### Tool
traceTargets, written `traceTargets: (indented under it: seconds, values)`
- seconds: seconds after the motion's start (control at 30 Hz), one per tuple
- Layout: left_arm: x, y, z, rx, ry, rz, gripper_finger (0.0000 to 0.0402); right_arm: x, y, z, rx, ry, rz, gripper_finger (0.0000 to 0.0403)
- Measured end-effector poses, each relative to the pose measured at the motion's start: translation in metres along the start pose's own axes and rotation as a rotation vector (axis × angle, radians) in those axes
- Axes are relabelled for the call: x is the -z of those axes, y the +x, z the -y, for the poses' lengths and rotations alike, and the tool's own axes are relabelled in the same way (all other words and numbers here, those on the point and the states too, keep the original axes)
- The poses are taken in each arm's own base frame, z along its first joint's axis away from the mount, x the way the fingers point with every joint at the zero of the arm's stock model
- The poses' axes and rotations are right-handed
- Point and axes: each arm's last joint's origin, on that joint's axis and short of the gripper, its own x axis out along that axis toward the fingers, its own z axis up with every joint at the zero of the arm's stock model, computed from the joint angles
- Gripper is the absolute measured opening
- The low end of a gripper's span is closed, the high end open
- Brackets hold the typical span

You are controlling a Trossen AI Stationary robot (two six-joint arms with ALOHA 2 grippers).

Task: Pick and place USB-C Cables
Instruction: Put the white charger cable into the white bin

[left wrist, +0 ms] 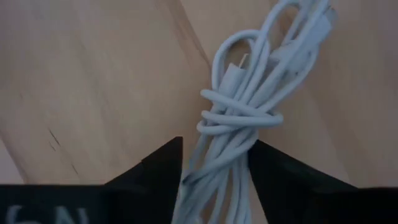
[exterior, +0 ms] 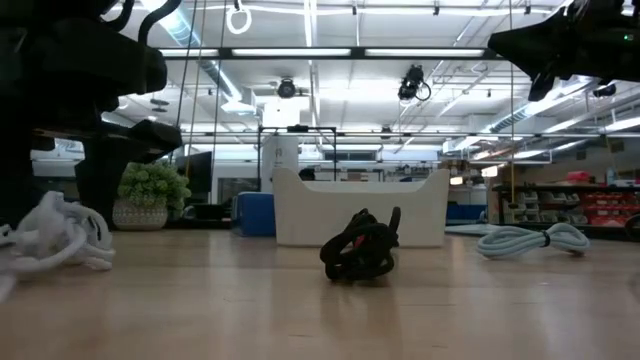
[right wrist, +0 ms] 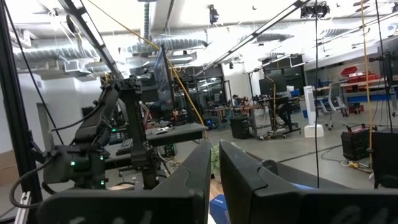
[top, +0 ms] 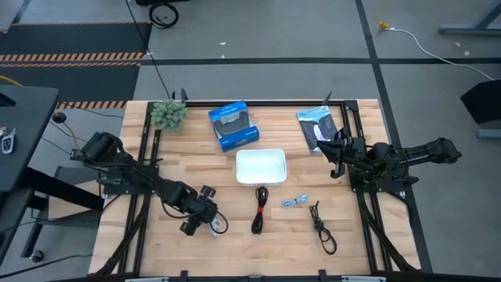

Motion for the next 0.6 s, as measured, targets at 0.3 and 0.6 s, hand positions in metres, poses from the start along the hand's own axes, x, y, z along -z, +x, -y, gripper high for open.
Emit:
traceTargets:
  seconds: [0.3,0.6]
  values:
    - [-0.001,-0.001,0.000,-0.004,-0.080,-0.001,0.0066,0.000,0.000,0.000,0.000,0.000,0.000,0.0039]
    - [-0.057,-0.042,-0.033,-0.139,-0.197,0.160,0.0036,0.000,0.000,0.000,0.000,0.000,0.000,0.0039]
